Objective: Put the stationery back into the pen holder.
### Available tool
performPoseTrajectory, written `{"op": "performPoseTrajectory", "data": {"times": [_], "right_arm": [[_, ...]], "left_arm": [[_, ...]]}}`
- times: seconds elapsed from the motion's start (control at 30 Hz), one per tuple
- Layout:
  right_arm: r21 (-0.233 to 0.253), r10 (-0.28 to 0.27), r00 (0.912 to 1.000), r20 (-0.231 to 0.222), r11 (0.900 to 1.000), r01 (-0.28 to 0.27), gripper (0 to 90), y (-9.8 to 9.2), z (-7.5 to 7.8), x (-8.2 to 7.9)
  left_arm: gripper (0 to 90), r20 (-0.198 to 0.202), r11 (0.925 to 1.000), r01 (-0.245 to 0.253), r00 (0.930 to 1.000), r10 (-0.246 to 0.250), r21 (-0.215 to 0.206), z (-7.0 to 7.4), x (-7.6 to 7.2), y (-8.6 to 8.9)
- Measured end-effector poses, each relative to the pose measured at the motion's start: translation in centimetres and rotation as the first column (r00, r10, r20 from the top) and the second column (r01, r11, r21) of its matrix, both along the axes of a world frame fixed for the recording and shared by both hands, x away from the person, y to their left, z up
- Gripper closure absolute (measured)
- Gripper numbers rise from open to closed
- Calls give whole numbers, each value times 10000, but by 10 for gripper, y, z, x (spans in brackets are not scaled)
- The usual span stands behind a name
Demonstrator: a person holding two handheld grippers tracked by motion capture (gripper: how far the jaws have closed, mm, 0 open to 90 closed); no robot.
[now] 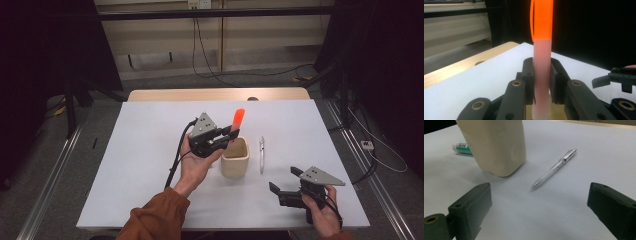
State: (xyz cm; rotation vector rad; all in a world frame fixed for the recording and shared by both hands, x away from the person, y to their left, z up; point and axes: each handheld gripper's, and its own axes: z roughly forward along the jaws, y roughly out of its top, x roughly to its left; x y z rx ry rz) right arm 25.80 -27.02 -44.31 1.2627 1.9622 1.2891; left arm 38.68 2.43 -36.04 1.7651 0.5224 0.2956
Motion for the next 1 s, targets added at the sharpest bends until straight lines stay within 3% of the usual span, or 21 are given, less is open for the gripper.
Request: {"op": "performPoseTrajectory", "data": {"times": [0.37,1.0], "right_arm": [[-16,77,9999,-77,10000,-78,56,0,-1,0],[-46,127,9999,-106,9999,-127,61,1,-2,1]], "left_arm": [[772,-117,9996,-218,9997,220,163,-15,4,0],[765,-433,9984,-8,9991,33,567,-36,-3,-6]]}}
